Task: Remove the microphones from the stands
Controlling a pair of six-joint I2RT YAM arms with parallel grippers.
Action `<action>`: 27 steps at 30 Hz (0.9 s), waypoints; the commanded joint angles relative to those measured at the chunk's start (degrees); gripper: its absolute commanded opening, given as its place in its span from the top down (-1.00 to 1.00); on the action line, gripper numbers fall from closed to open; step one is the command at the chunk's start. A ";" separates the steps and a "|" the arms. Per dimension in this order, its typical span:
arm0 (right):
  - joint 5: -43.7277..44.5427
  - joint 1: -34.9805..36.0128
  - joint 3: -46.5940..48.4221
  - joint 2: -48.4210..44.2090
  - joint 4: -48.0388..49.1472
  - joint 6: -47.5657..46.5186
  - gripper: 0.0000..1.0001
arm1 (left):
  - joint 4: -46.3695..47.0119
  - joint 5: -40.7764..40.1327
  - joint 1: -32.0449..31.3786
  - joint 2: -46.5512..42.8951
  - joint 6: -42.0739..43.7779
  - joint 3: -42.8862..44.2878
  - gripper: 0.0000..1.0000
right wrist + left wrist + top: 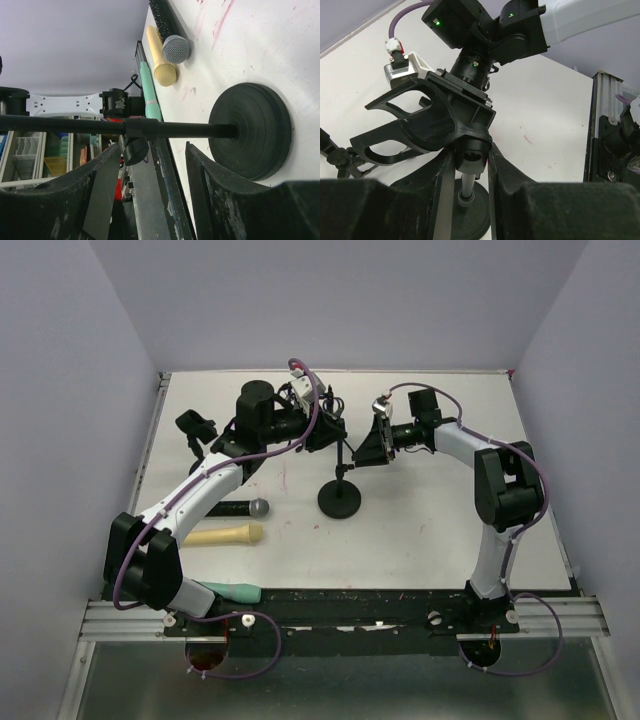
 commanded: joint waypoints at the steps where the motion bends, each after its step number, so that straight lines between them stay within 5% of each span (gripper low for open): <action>1: -1.71 1.84 3.16 1.47 -1.66 -1.88 -0.23 | 0.80 -0.92 0.31 -1.61 0.12 2.23 1.00; 12: -4.26 2.02 3.34 1.82 -0.17 -1.53 0.12 | 1.33 -1.19 0.84 -0.91 -0.50 3.02 1.00; 18: -4.97 2.11 3.16 1.03 1.41 -1.79 0.48 | 1.24 -1.54 1.28 -0.82 -0.50 3.02 1.00; 27: 1.97 3.60 6.23 -2.14 -3.59 -13.99 0.73 | 1.59 -2.15 1.45 -0.38 -1.46 3.20 1.00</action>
